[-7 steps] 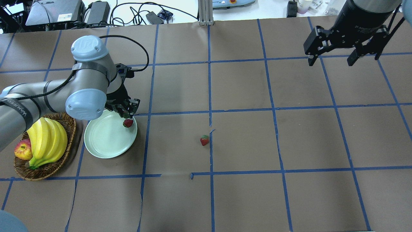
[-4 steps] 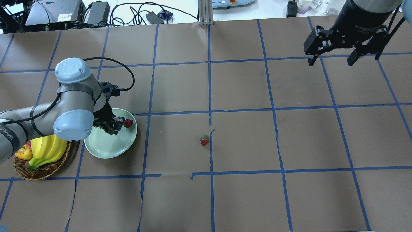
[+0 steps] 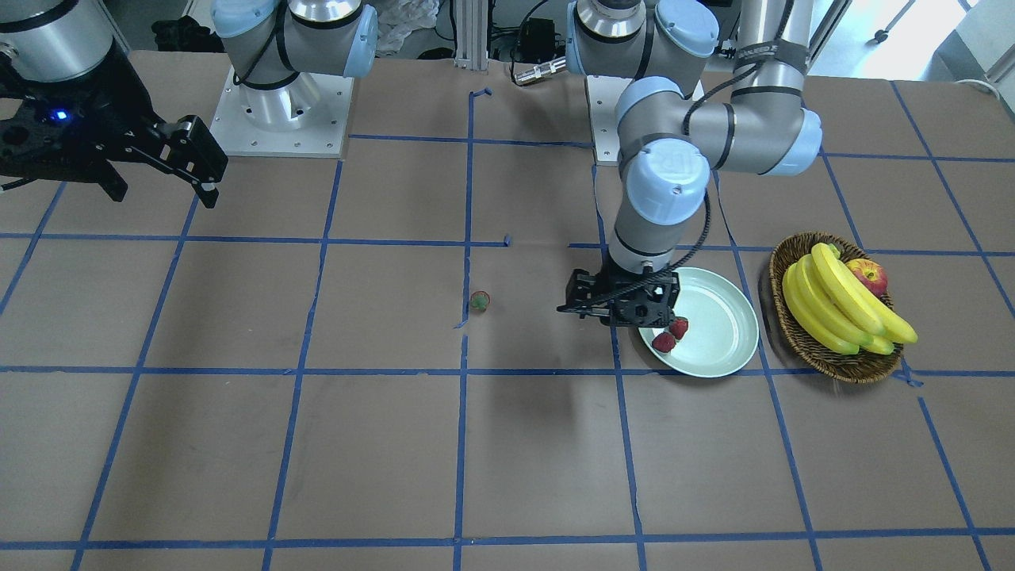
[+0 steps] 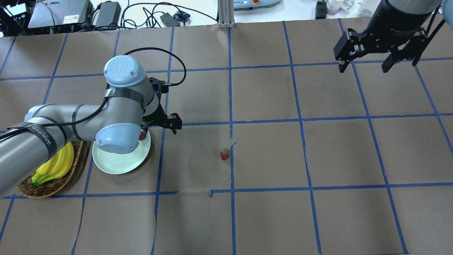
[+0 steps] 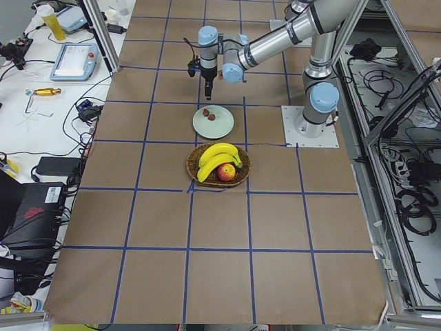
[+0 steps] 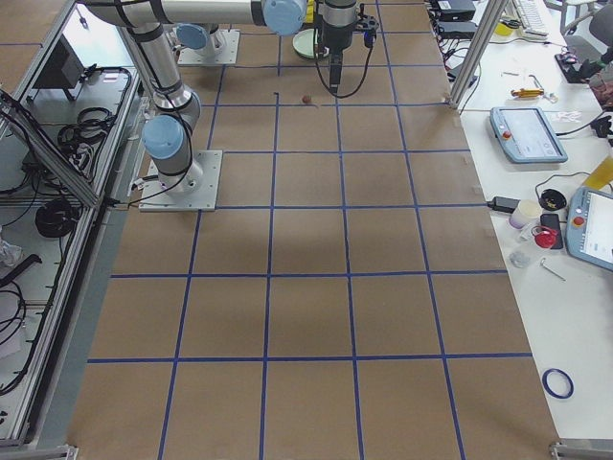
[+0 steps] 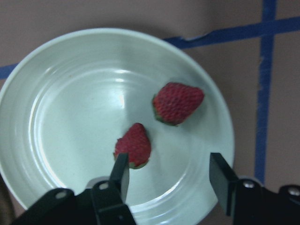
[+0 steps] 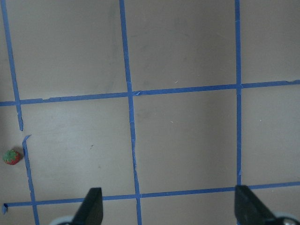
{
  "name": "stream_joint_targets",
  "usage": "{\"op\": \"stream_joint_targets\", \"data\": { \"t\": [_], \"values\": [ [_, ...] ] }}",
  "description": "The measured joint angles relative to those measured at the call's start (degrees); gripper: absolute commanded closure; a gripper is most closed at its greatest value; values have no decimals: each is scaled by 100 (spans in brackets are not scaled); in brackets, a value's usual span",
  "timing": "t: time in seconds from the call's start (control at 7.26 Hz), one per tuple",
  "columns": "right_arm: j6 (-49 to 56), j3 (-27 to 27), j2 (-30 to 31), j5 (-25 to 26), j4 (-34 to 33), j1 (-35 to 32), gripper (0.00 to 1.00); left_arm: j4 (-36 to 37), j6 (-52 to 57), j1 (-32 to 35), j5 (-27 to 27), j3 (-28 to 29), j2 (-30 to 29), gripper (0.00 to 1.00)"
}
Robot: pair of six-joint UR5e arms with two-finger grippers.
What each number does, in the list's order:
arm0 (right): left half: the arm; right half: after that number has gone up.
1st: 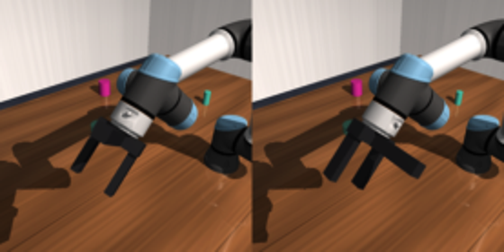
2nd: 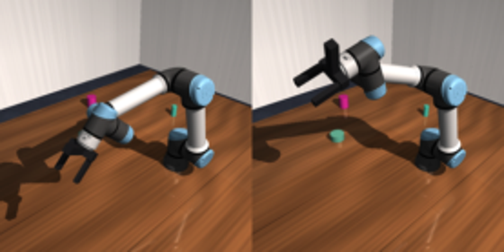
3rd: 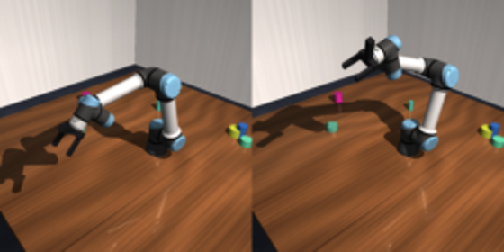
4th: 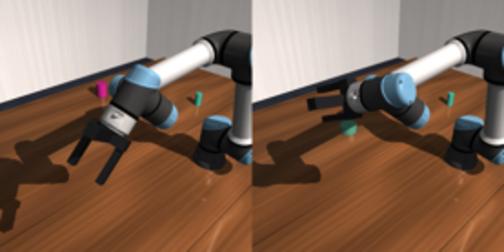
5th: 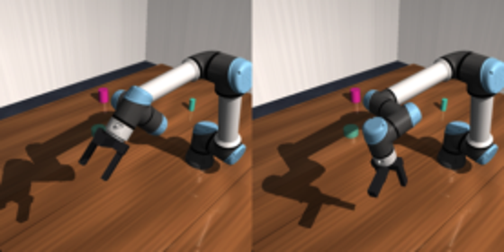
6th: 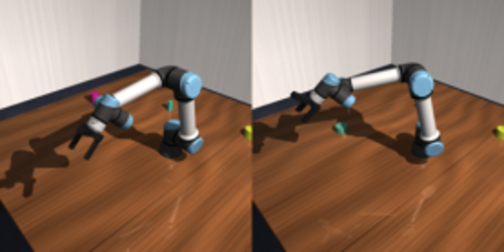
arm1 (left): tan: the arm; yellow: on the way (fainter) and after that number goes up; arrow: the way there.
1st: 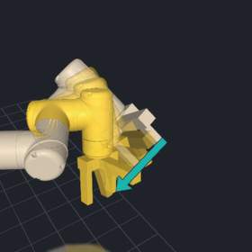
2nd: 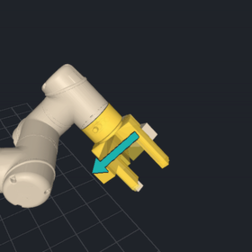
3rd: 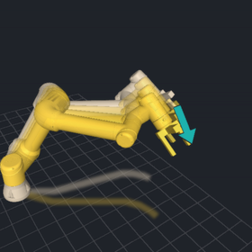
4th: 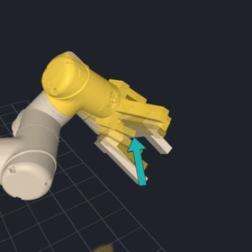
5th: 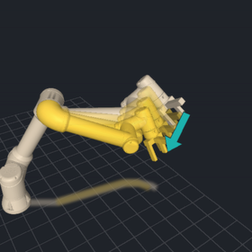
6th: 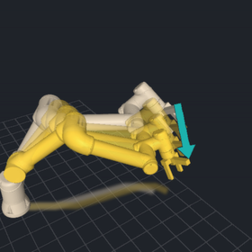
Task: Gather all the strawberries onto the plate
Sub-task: 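Reach the left gripper to the last strawberry and grasp it, then carry the strawberry onto the plate and open the left gripper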
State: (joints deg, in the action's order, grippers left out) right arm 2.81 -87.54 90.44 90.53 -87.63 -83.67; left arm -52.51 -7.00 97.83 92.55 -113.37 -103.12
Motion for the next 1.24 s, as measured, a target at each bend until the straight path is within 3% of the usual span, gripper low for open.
{"op": "stream_joint_targets", "data": {
  "t": [0.28,0.55,1.24],
  "values": [
    [-5,0,4,-2,4,0,0,138,-1416,885,-17,308,-254,14],
    [-11,0,8,-8,18,0,0,324,-2003,1455,-70,368,-557,37],
    [-17,-4,5,-13,26,0,0,355,-2087,1692,-224,352,-995,38]
  ]
}}
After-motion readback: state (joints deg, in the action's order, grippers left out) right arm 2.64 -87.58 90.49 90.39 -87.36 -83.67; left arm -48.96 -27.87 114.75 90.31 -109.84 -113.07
